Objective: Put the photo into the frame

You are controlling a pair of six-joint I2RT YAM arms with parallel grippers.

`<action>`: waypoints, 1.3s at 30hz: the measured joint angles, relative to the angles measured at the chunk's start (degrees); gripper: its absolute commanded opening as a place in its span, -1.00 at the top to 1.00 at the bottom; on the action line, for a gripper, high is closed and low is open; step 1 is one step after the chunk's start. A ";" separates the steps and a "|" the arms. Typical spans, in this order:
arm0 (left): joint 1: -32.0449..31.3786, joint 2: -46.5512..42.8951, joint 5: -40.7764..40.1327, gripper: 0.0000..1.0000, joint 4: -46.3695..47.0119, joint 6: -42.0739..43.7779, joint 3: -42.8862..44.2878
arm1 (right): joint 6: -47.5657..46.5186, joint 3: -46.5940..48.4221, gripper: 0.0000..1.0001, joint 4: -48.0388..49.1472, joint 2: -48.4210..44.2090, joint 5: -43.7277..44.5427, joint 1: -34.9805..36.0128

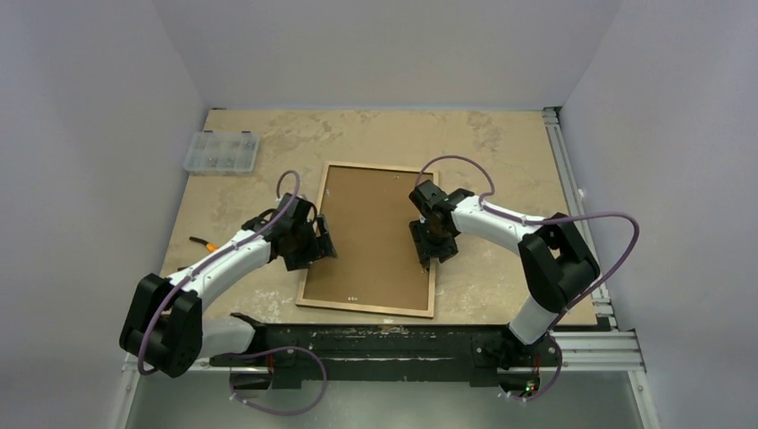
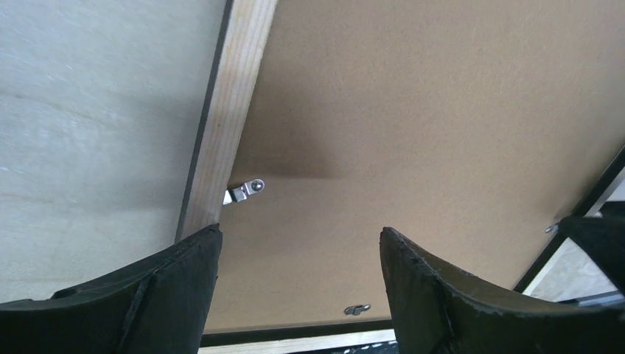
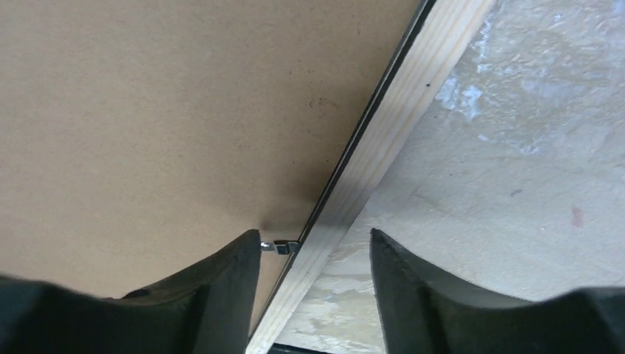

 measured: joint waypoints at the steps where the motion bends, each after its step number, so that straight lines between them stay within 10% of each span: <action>1: 1.20 0.00 1.11 -0.54 0.15 0.24 0.00 | -0.31 0.00 -0.42 0.33 -0.35 -0.70 -0.02; 14: 9.01 10.16 3.45 -0.53 -0.24 6.05 8.20 | -0.81 0.26 -0.68 8.00 -0.70 -14.10 -12.63; 39: 12.35 21.75 2.78 -0.52 -2.71 11.28 15.69 | 0.26 2.38 -0.70 11.26 4.09 -19.19 -13.20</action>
